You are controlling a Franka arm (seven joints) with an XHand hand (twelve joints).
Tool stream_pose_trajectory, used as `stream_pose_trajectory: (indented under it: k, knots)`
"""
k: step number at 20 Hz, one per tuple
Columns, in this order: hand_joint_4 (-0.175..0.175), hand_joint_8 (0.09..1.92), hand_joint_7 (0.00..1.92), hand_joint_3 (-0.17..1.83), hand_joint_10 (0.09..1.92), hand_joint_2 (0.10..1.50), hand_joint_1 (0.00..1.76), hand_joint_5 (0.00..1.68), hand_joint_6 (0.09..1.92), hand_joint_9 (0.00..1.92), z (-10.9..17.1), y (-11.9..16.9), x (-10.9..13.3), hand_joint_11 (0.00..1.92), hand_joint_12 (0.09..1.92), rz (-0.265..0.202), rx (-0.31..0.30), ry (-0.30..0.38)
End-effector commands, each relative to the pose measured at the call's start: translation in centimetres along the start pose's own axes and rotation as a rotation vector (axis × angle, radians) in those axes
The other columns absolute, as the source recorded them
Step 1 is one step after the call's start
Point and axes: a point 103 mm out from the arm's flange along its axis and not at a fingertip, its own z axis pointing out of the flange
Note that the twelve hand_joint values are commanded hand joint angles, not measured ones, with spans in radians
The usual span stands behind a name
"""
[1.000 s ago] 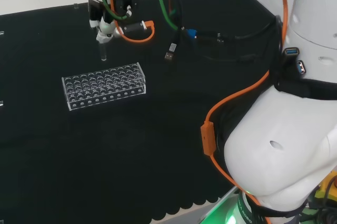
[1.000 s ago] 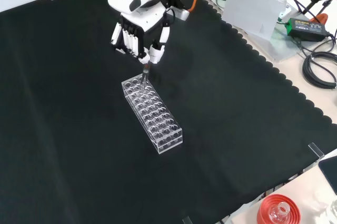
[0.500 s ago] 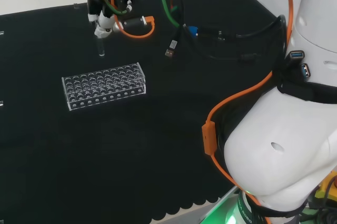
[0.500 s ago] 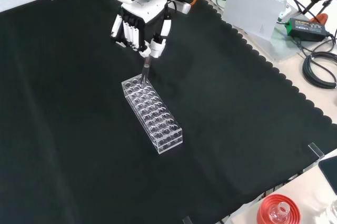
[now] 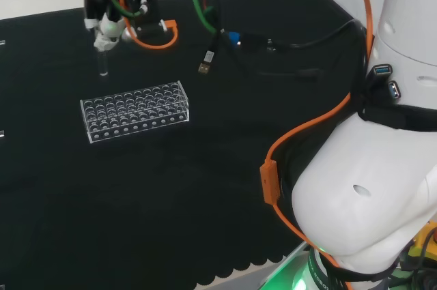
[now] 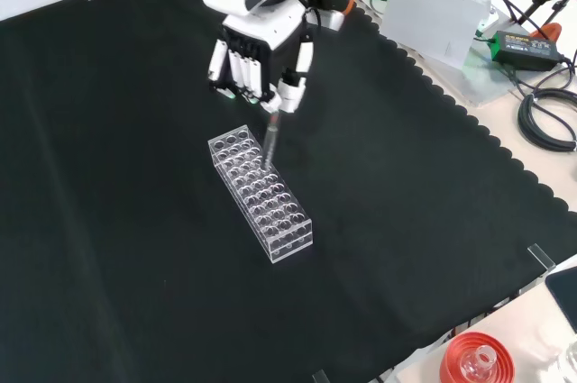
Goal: Shake the test tube.
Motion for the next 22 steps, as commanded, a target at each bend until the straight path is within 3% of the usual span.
stream_pose_trajectory:
  k: [1, 7, 11, 15, 22]
  knots:
    - [-0.175, 0.69, 1.40, 0.56, 0.40, 0.68, 1.43, 1.27, 0.60, 1.28, -0.1, -0.5, -0.6, 0.63, 1.28, 0.008, 0.010, -0.023]
    - [-0.175, 0.69, 1.40, 0.57, 0.40, 0.68, 1.43, 1.27, 0.60, 1.28, -1.8, -2.7, -6.2, 0.63, 1.29, 0.122, -0.009, -0.038]
    - [-0.175, 0.69, 1.40, 0.57, 0.40, 0.68, 1.43, 1.27, 0.60, 1.28, -2.5, -3.5, -7.8, 0.63, 1.29, 0.159, -0.023, -0.038]
    - [-0.175, 0.69, 1.40, 0.57, 0.40, 0.67, 1.43, 1.27, 0.60, 1.28, -2.6, -3.3, -7.2, 0.63, 1.29, 0.147, -0.030, -0.028]
    - [-0.175, 0.68, 1.40, 0.57, 0.39, 0.67, 1.43, 1.27, 0.59, 1.29, -1.4, -1.8, -3.5, 0.63, 1.28, 0.072, -0.008, -0.012]
